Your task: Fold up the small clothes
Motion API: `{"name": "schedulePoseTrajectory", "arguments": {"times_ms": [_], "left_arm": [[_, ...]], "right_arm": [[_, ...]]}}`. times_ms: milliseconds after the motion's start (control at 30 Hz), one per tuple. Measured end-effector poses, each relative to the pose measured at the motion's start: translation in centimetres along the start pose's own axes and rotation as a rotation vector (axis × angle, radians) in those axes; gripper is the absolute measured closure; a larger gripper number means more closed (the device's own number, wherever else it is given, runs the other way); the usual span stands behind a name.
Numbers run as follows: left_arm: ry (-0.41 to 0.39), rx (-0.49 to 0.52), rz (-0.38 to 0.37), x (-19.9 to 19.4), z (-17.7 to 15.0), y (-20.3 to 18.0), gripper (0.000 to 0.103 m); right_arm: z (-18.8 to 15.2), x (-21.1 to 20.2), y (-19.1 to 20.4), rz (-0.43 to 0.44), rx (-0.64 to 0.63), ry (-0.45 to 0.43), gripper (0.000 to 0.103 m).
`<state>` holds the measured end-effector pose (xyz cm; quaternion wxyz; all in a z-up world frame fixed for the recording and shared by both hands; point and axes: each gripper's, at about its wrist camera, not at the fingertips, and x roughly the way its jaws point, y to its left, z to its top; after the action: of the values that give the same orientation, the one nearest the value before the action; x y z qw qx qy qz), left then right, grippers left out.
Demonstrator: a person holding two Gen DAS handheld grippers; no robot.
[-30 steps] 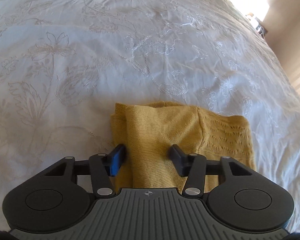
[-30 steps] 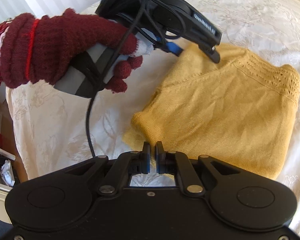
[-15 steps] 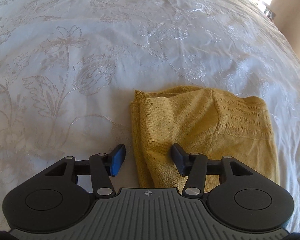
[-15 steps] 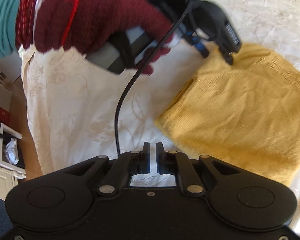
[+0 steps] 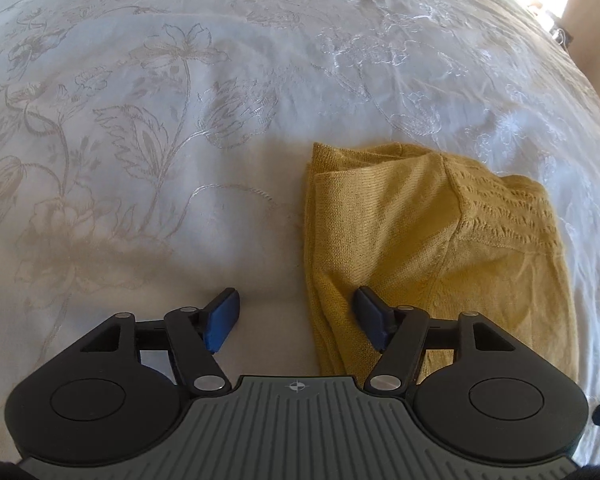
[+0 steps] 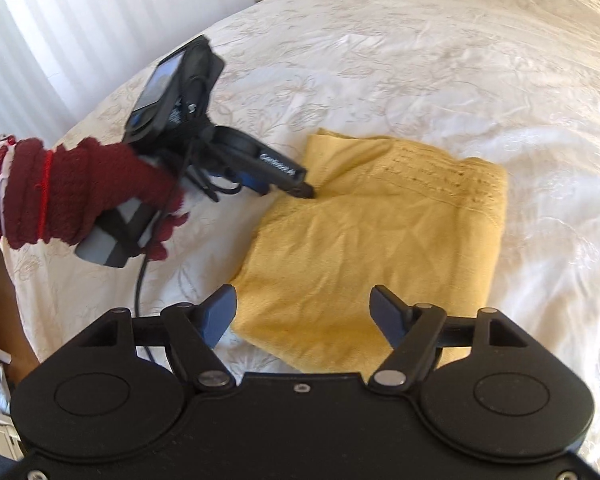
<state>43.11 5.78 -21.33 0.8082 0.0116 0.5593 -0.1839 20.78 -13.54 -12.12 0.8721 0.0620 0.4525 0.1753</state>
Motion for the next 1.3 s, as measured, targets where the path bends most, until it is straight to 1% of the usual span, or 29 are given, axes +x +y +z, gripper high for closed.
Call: {"name": "schedulePoseTrajectory", "arguments": {"times_ms": [67,167,233,333,400,467,533,600,700,767,800,867,967,1033,1167,1300], "left_arm": [[0.006,-0.015,0.002,-0.2,0.0,0.2,0.037],[-0.007,-0.014,0.031,-1.3,0.1,0.1,0.038],[-0.054,0.001,0.05,-3.0,-0.3,-0.5,0.038],[-0.124,0.032,0.029,-5.6,-1.3,-1.9,0.037],[-0.144,0.057,0.014,-6.7,-2.3,-3.0,0.033],[-0.151,0.069,0.006,-7.2,-3.4,-4.0,0.032],[-0.142,0.073,-0.01,-7.2,-4.7,-4.9,0.032],[-0.11,0.079,-0.011,-6.3,-5.8,-5.5,0.032],[-0.041,0.077,0.027,-4.8,-7.9,-5.3,0.032],[0.005,0.061,0.061,-3.8,-9.3,-4.6,0.032],[0.013,0.046,0.061,-3.5,-9.8,-4.1,0.029],[0.005,0.011,0.05,-3.5,-10.6,-3.2,0.024],[0.01,-0.018,0.045,-4.0,-11.0,-2.3,0.024],[0.015,-0.047,0.031,-4.4,-11.1,-1.8,0.024],[-0.009,-0.12,-0.018,-5.7,-11.4,-0.8,0.024],[-0.04,-0.152,-0.085,-6.6,-10.9,-0.7,0.023]], "right_arm": [[-0.2,-0.4,-1.0,0.001,0.022,-0.01,0.018],[-0.7,-0.9,-1.8,-0.009,0.047,-0.023,0.018],[-1.1,-1.0,-2.2,-0.016,0.063,-0.03,0.017],[-1.7,-0.9,-2.7,-0.014,0.092,-0.037,0.014],[-1.9,-0.9,-3.1,-0.011,0.102,-0.037,0.014],[-2.3,-1.4,-3.1,-0.01,0.104,-0.035,0.014],[-2.6,-1.7,-3.3,-0.008,0.104,-0.037,0.014],[-2.8,-2.0,-3.5,-0.004,0.107,-0.037,0.014],[-3.1,-2.3,-3.9,0.001,0.103,-0.035,0.013],[-3.2,-2.6,-4.2,0.005,0.101,-0.032,0.01],[-3.2,-2.7,-4.3,0.007,0.102,-0.033,0.01],[-3.4,-3.1,-4.6,0.005,0.101,-0.034,0.009],[-3.2,-3.4,-5.4,0.002,0.102,-0.04,0.009],[-3.0,-3.4,-5.9,0.0,0.106,-0.04,0.006],[-1.8,-2.8,-7.3,-0.007,0.109,-0.036,0.004],[-0.2,-1.7,-9.3,-0.003,0.148,-0.034,0.001]]}}
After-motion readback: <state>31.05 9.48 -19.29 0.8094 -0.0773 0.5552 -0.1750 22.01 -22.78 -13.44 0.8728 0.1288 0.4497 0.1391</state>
